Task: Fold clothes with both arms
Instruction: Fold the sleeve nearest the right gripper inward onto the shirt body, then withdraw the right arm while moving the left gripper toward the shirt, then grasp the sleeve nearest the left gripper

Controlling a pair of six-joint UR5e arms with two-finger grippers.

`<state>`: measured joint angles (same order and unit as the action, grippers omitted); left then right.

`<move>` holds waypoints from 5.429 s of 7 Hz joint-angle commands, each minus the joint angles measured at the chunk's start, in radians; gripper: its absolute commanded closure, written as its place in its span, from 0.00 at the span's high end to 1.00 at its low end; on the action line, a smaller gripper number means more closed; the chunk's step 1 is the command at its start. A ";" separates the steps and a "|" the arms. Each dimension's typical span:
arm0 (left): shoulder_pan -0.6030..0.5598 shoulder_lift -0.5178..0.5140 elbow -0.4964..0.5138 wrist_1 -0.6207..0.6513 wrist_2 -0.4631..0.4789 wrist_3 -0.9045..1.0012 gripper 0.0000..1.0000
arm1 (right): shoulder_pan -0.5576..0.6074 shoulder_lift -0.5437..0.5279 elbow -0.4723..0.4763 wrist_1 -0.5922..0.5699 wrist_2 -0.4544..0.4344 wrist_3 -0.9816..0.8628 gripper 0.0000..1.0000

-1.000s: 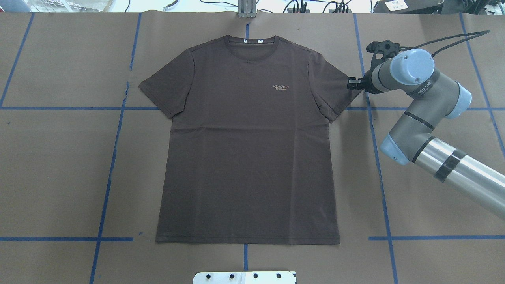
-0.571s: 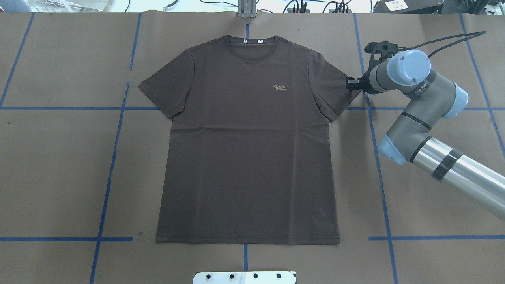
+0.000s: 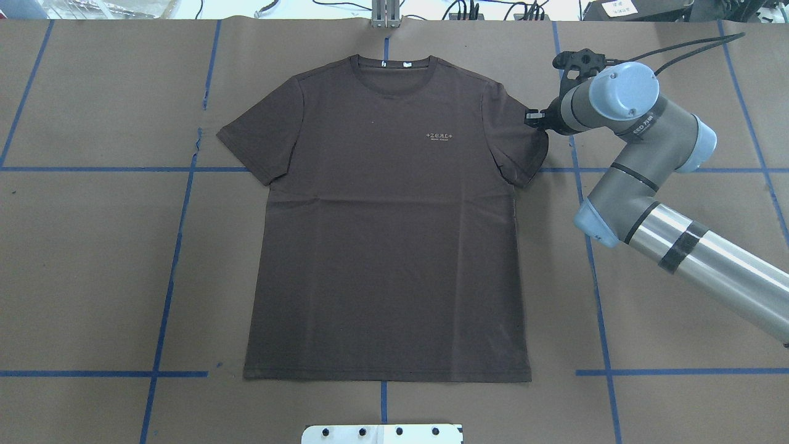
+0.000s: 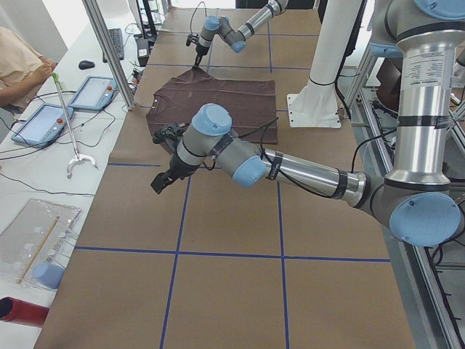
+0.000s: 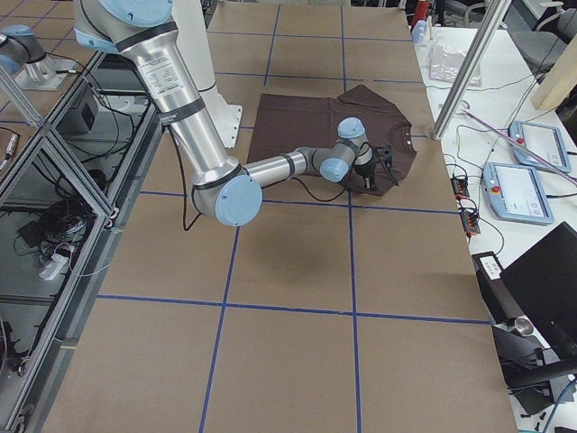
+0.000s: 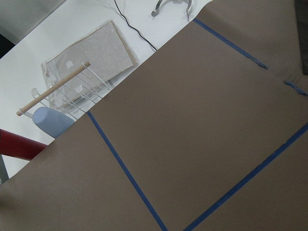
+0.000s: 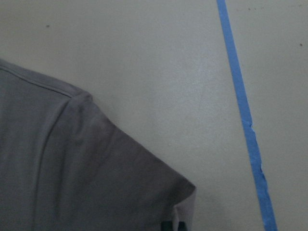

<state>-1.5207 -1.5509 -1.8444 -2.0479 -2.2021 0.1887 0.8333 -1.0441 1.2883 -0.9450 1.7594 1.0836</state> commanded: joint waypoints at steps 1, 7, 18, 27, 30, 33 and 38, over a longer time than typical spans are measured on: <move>0.000 0.000 0.001 0.000 0.001 0.000 1.00 | -0.016 0.074 0.081 -0.195 -0.018 0.037 0.00; -0.001 0.006 -0.001 0.000 -0.001 0.000 1.00 | -0.141 0.206 0.003 -0.252 -0.172 0.142 0.00; 0.394 -0.170 0.028 -0.100 0.083 -0.790 0.92 | 0.402 -0.179 0.431 -0.503 0.537 -0.593 1.00; 0.668 -0.547 0.594 -0.264 0.430 -1.172 0.60 | 0.530 -0.387 0.519 -0.503 0.577 -0.830 1.00; 0.706 -0.555 0.640 -0.295 0.456 -1.210 0.59 | 0.529 -0.387 0.513 -0.503 0.575 -0.830 1.00; 0.728 -0.552 0.640 -0.295 0.464 -1.220 0.54 | 0.529 -0.384 0.509 -0.503 0.572 -0.834 1.00; 0.728 -0.563 0.599 -0.278 0.466 -1.227 0.00 | 0.529 -0.387 0.511 -0.503 0.574 -0.826 1.00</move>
<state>-0.7928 -2.1081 -1.2219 -2.3343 -1.7365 -1.0362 1.3622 -1.4306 1.7992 -1.4481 2.3330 0.2547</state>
